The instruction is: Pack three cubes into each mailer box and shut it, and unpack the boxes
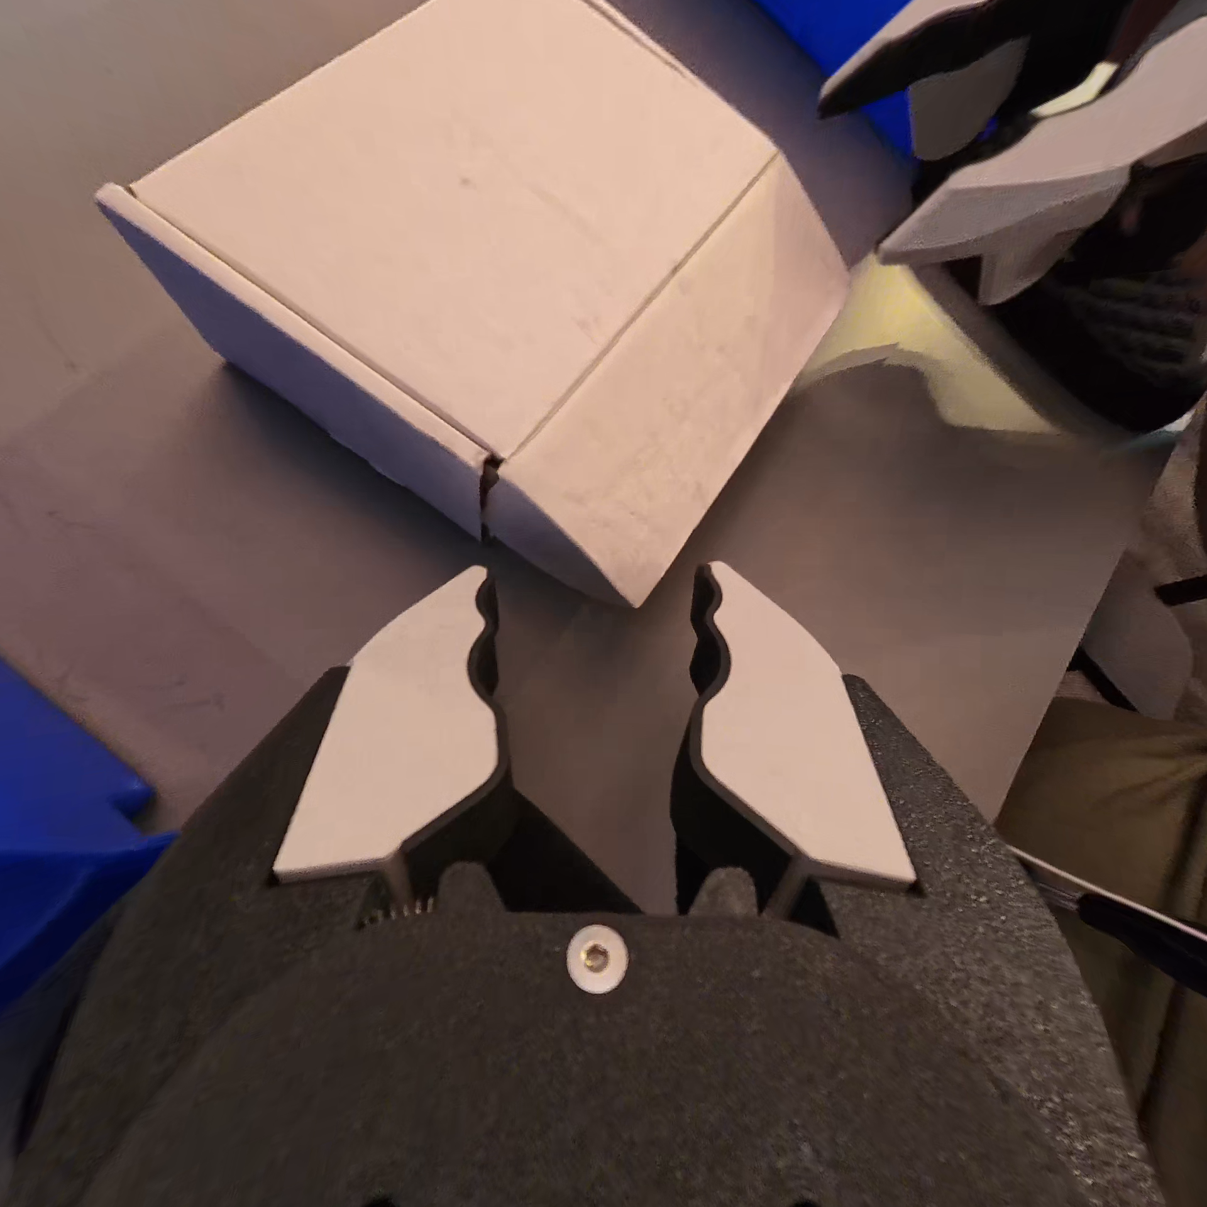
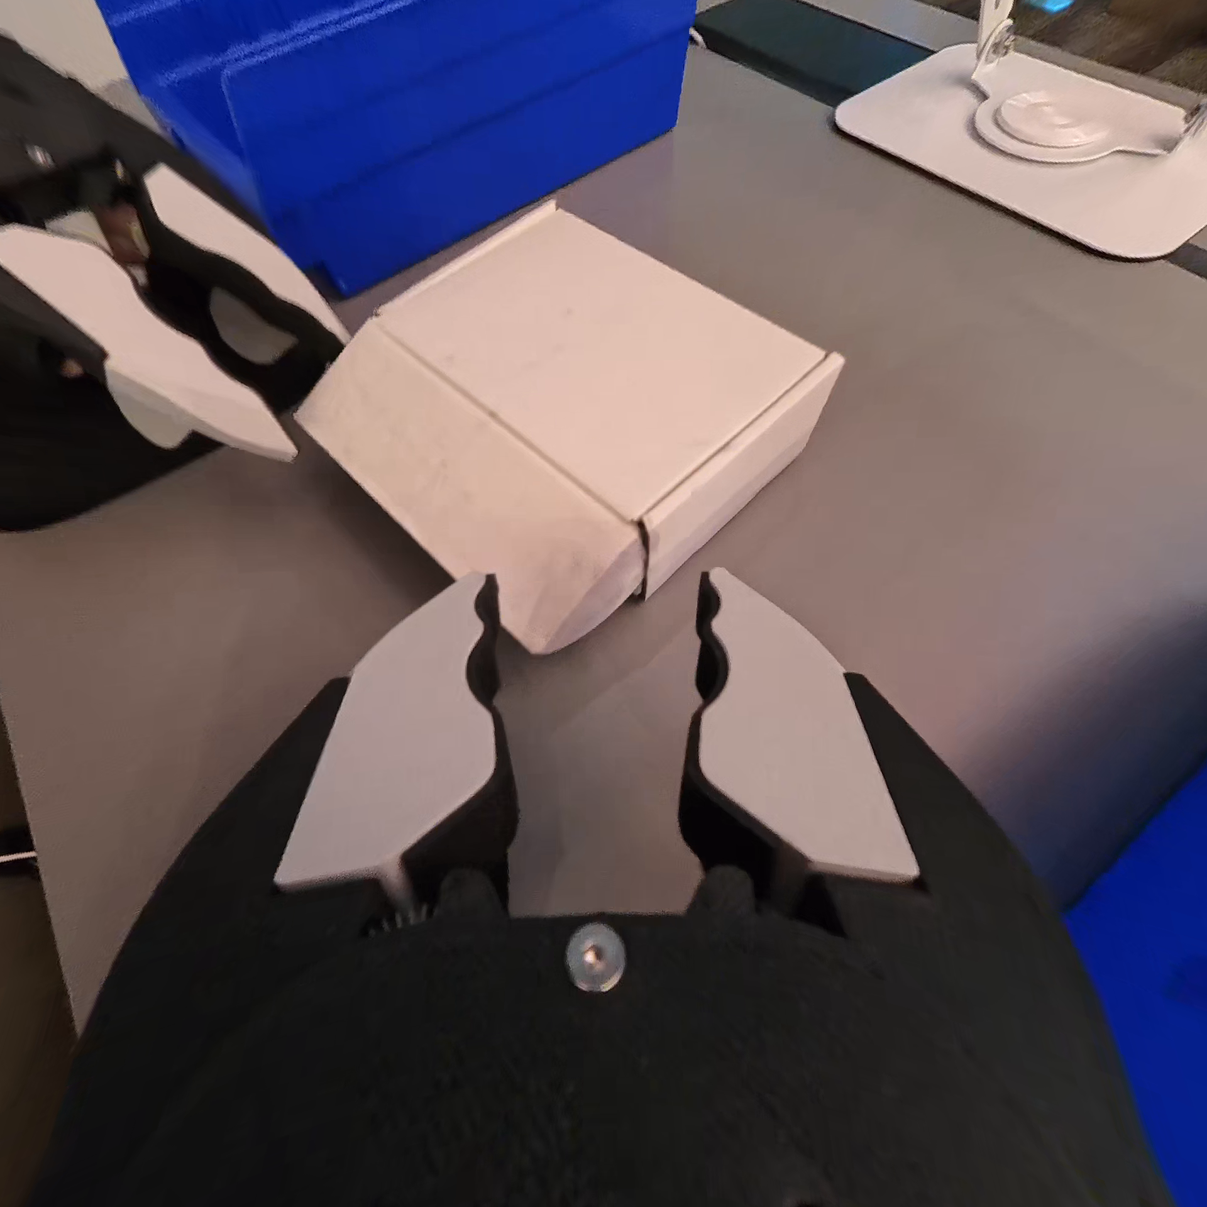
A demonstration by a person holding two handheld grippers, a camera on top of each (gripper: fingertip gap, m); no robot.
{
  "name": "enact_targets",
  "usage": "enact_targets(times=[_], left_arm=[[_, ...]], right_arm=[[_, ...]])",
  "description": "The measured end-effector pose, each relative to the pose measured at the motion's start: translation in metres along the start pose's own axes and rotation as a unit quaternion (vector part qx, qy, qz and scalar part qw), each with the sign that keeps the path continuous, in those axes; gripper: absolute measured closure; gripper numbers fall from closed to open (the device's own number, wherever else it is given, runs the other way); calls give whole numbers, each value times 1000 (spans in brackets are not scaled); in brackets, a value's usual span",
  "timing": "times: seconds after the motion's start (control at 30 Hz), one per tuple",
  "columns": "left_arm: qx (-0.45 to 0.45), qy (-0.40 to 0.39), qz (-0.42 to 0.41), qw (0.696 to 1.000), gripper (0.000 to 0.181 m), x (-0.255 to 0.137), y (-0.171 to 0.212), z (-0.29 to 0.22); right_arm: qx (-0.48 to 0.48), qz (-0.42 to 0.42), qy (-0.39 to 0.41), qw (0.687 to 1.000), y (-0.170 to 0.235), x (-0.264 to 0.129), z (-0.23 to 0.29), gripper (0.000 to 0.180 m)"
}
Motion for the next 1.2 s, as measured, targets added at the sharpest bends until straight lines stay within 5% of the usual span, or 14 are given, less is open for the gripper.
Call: enact_targets(times=[0.2, 0.5, 1.2], left_arm=[[-21, 32, -20, 999, 118, 8, -4, 1], [6, 1, -16, 1000, 102, 16, -8, 3], [21, -38, 6, 999, 117, 21, -11, -2]], right_arm=[[21, 49, 19, 998, -16, 28, -22, 98], [187, 105, -140, 967, -3, 52, -25, 99], [126, 113, -105, 980, -1, 49, -12, 92]])
Point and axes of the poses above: each gripper's, where its closed fingertips meet, x out along the fingers, y out of its underside, z = x × y across the jaws, the point moved 8 cm from there along -x, back along the fingers, and after that the axes turned 2 degrees about x, right-handed, at the moved point
